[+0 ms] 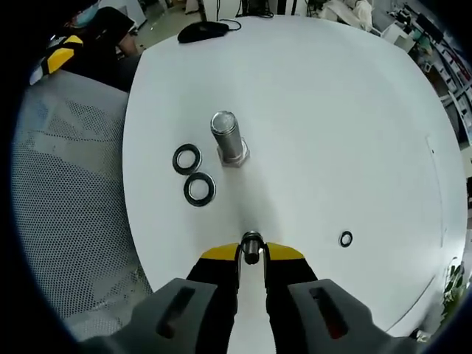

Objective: Place the washer onto the threaded stud by aligning its center hole with the stud, sliding it down to the base, and recovering from edge contact or off-axis alignment until the washer reaches the visible bottom stop.

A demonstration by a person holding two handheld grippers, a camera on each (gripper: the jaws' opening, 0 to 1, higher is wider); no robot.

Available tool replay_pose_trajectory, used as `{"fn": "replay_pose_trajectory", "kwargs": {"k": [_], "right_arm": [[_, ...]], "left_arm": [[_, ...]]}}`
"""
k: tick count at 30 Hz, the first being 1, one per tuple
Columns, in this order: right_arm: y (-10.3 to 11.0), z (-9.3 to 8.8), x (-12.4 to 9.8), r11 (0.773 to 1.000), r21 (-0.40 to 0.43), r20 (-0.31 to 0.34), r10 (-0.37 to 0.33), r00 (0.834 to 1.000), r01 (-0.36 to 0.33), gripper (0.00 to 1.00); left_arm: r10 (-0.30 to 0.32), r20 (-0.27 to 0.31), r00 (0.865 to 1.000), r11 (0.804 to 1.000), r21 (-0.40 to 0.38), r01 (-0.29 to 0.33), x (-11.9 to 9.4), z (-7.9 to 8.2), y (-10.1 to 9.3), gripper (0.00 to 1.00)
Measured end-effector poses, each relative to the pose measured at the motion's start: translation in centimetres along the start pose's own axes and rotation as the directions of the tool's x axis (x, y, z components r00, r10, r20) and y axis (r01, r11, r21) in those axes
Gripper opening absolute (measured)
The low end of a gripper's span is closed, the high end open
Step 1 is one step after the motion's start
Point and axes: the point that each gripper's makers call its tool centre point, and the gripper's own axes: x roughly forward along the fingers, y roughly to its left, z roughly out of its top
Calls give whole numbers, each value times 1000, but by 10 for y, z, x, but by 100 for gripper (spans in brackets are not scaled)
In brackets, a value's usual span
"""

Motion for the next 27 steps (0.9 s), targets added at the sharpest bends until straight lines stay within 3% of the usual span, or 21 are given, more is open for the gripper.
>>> {"fn": "replay_pose_trajectory", "kwargs": {"k": [14, 19, 27], "right_arm": [[3, 0, 6, 1000, -13, -9, -12, 1000, 12, 15], [3, 0, 10, 1000, -21, -12, -11, 1000, 11, 22], [4, -1, 13, 1000, -27, -18, -15, 1000, 15, 16]], "left_arm": [[4, 3, 1000, 1000, -3, -4, 0, 1, 1, 6], [3, 2, 1000, 1000, -3, -3, 0, 1, 1, 6], [0, 2, 1000, 1000, -1, 0, 0, 1, 1, 6]]}}
